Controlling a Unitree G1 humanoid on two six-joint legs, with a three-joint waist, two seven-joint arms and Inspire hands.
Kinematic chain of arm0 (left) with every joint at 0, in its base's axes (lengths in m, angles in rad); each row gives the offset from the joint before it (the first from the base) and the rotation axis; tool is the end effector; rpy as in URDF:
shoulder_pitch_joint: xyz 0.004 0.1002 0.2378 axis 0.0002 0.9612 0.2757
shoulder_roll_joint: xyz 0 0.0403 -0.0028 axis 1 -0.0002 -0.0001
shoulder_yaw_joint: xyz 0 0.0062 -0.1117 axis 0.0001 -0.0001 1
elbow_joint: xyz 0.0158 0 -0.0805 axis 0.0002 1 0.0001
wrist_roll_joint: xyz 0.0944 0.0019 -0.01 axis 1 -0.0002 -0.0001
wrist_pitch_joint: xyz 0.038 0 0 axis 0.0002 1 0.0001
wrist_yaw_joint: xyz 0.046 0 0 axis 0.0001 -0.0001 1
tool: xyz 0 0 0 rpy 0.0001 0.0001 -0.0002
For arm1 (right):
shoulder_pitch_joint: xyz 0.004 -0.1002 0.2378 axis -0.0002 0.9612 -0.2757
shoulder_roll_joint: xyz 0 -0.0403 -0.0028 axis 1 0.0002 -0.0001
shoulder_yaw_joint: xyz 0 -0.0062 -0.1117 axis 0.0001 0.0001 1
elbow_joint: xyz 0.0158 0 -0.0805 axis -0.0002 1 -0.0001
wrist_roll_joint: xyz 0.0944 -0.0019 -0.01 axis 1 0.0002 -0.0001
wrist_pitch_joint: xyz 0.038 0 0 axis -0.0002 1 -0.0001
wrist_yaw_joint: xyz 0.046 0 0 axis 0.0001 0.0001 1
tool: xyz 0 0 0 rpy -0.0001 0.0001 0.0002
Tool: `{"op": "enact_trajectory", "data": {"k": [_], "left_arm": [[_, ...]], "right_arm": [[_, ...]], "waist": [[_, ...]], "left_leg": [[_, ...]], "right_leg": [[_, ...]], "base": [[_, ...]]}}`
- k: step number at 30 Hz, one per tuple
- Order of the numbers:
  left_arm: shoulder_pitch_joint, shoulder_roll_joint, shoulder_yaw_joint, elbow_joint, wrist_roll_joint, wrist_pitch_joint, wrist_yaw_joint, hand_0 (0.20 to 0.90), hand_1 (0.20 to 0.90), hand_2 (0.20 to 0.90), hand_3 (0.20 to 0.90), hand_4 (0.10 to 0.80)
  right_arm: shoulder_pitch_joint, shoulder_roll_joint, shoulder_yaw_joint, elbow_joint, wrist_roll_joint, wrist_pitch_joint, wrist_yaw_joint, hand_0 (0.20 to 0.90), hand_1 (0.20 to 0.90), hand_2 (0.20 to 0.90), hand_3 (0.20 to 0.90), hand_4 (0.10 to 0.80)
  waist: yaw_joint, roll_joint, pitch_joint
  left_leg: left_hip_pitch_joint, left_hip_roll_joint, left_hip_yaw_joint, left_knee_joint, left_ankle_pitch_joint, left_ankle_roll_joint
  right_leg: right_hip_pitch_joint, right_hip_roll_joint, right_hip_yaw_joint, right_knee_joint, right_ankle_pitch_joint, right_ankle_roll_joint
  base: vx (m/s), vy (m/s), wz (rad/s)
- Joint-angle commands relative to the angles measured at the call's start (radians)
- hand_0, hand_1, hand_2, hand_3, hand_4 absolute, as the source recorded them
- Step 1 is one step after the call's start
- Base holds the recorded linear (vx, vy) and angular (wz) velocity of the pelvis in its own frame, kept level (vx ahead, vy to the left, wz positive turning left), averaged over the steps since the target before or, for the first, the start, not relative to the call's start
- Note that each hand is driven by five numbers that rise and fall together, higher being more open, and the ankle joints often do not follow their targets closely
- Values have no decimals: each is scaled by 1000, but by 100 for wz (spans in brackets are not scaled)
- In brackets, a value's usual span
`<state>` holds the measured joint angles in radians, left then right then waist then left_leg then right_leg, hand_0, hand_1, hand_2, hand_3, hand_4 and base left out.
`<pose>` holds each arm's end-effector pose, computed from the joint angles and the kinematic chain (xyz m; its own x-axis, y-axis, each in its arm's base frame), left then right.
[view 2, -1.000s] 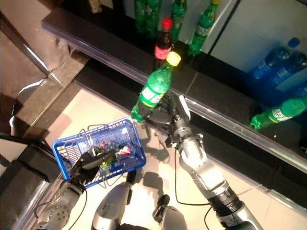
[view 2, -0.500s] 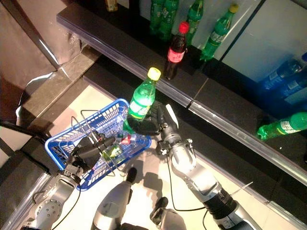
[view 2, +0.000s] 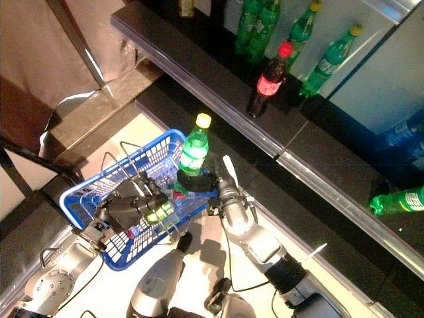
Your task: Pick up the drink and place into the basket.
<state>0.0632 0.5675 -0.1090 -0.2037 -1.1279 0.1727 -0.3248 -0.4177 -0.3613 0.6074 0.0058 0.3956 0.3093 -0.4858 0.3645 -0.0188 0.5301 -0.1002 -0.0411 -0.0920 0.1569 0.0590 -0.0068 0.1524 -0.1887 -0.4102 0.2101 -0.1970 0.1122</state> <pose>0.1830 0.2179 0.0702 0.8499 -0.5199 0.0858 0.4779 0.6920 -0.5411 0.2427 -0.0945 0.0756 0.9831 0.1528 -0.1010 -0.1712 0.9625 -0.2106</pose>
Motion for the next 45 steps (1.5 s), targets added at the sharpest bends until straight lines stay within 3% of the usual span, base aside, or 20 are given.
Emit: {"op": "enact_trajectory", "data": {"k": [1, 14, 24, 25, 34, 36, 37, 38, 40, 45], "left_arm": [[-193, -72, -35, -363, -140, -143, -322, 300, 300, 300, 200, 100], [-202, -57, -55, -402, -154, -130, -433, 300, 300, 300, 200, 100], [-217, -67, -100, -428, -192, -61, -460, 300, 300, 300, 200, 100], [-211, -64, -105, -427, -191, -47, -471, 300, 300, 300, 200, 100], [-185, -51, -108, -425, -232, -6, -500, 300, 300, 300, 200, 100], [-185, -51, -108, -427, -234, -2, -493, 300, 300, 300, 200, 100], [-185, -51, -107, -428, -235, 0, -490, 300, 300, 300, 200, 100], [-183, -51, -106, -429, -237, 1, -487, 300, 300, 300, 200, 100], [-180, -50, -95, -435, -249, 6, -466, 300, 300, 300, 200, 100], [-177, -48, -82, -438, -247, 10, -432, 300, 300, 300, 200, 100]], "right_arm": [[-88, 104, 92, 8, -53, -99, -45, 300, 300, 300, 200, 100], [-29, 217, 146, 241, -22, -108, -29, 300, 300, 300, 200, 100], [21, 339, 180, 440, 359, -144, 170, 300, 300, 300, 200, 100], [27, 359, 165, 489, 448, -143, 213, 300, 300, 300, 200, 100], [32, 393, 55, 688, 775, -145, 368, 300, 300, 300, 200, 100], [27, 402, 23, 741, 810, -145, 371, 422, 422, 422, 343, 243], [22, 403, 11, 757, 818, -146, 372, 568, 568, 568, 513, 413], [21, 404, 3, 765, 825, -148, 371, 596, 596, 596, 546, 446], [18, 410, -29, 790, 855, -168, 367, 900, 900, 900, 900, 800], [17, 413, -53, 780, 863, -222, 333, 900, 900, 900, 900, 800]], "waist": [[-6, 23, -309], [37, 34, -307], [82, 33, -302], [95, 27, -298], [121, 35, -299], [124, 37, -302], [126, 37, -303], [126, 37, -303], [129, 36, -306], [131, 26, -306]], "left_leg": [[-6, 4, -86, 42, -26, -65], [-31, -20, -124, 68, -30, -66], [-55, -33, -148, 95, -29, -68], [-48, -32, -145, 108, -57, -73], [-56, -33, -141, 121, -57, -69], [-57, -33, -139, 123, -57, -68], [-57, -32, -138, 124, -58, -68], [-57, -32, -137, 124, -58, -68], [-52, -31, -134, 121, -59, -66], [-48, -28, -129, 124, -64, -65]], "right_leg": [[-2, 20, -39, 25, 62, -61], [6, 7, -64, 45, 51, -58], [16, 3, -94, 56, 48, -57], [26, 1, -87, 69, 23, -53], [34, 1, -104, 82, 22, -52], [38, 1, -105, 82, 22, -51], [39, 1, -105, 81, 23, -50], [39, 1, -105, 81, 24, -50], [41, -2, -105, 83, 27, -43], [45, -3, -103, 85, 29, -36]], "base": [[48, 2, 2], [31, 4, 7], [44, -22, 9], [114, -69, 13], [67, -8, 8], [55, 8, 0], [45, 8, 2], [48, 9, 3], [63, 0, 2], [52, -28, -1]]}}
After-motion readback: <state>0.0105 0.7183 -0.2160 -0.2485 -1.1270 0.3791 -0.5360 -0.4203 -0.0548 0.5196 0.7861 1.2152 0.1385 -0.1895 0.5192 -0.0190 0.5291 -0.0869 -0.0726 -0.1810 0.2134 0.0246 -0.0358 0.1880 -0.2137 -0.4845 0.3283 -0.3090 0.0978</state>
